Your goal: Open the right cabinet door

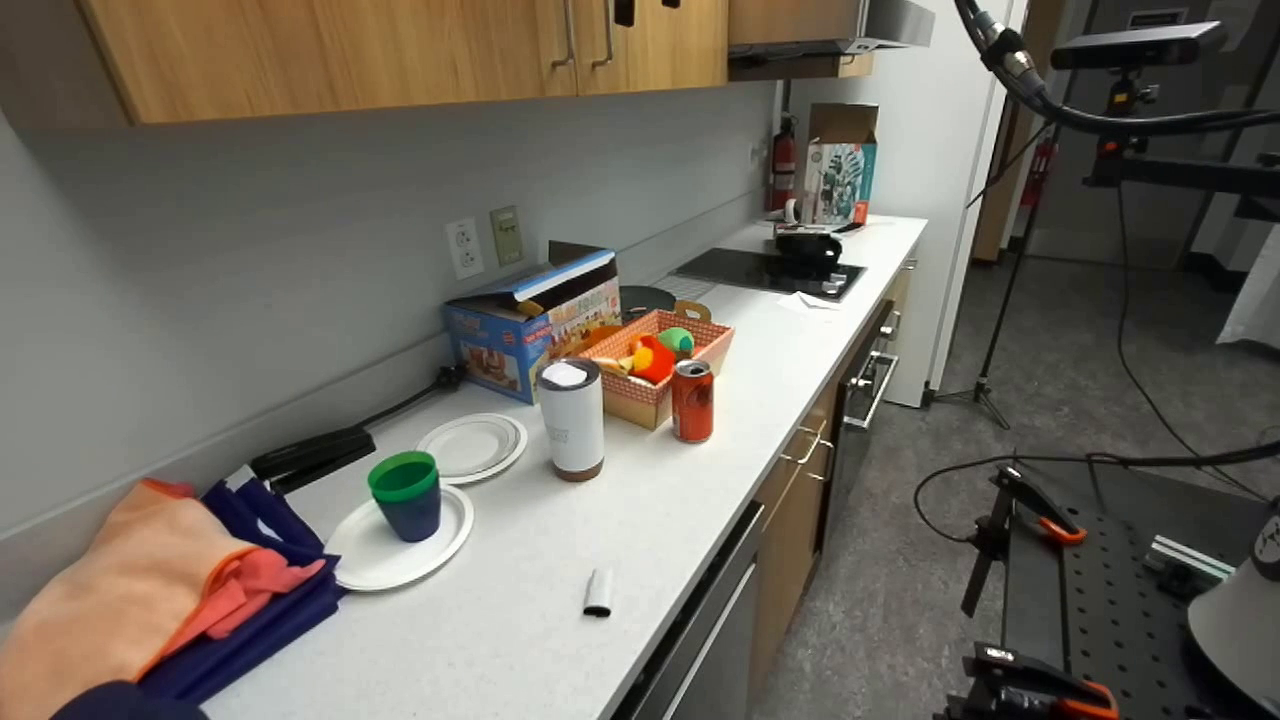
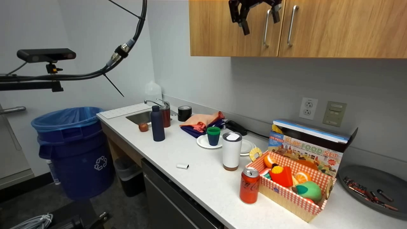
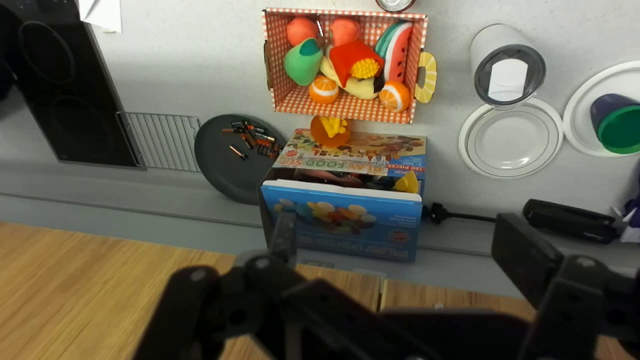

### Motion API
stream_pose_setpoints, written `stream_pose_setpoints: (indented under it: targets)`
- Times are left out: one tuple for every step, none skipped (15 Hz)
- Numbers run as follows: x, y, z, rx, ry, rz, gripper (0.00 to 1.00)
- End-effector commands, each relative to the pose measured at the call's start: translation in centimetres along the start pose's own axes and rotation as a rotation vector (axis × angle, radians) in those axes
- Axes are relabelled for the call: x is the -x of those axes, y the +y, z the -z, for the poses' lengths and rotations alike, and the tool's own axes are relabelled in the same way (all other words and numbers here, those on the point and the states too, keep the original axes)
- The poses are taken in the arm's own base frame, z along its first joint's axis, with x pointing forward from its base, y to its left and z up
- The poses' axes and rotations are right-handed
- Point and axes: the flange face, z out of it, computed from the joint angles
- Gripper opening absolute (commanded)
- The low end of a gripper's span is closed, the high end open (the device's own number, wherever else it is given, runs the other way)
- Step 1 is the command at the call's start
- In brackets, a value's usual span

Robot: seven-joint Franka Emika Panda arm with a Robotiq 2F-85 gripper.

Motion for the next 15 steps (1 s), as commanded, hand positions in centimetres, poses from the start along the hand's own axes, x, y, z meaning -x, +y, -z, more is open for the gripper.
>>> stream_pose_setpoints:
  targets:
    - [0.0, -0.2, 0.2, -0.001, 0.003, 0.003, 1.00]
    - [0.1, -0.3, 0.5, -0.002, 0.007, 0.005, 1.00]
    - [0.1, -0.3, 0.5, -0.002, 0.008, 0.004, 1.00]
    - [0.1, -0.2, 0.6, -0.002, 0.009, 0.004, 1.00]
    - [0.1, -0.2, 0.6, -0.002, 0.009, 0.004, 1.00]
    - [0.1, -0.1, 0.9, -0.004, 0.034, 0.005, 1.00]
    - [0.6, 0.2, 1.0, 0.009, 0.064, 0.005, 1.00]
    - [1.0, 0.6, 0.9, 0.019, 0.085, -0.004, 1.00]
    - [1.7, 0.9, 0.5, 0.018, 0.102, -0.021, 1.00]
    - [2.3, 1.2, 0.1, 0.023, 0.121, -0.033, 1.00]
    - [3.0, 1.5, -0.2, 0.031, 0.131, -0.043, 1.00]
    - [3.6, 1.8, -0.5, 0.041, 0.143, -0.051, 1.00]
    - [3.9, 2.2, -0.7, 0.044, 0.158, -0.058, 1.00]
    - [4.1, 2.6, -1.0, 0.038, 0.174, -0.059, 1.00]
    - [4.1, 2.8, -1.1, 0.034, 0.197, -0.054, 1.00]
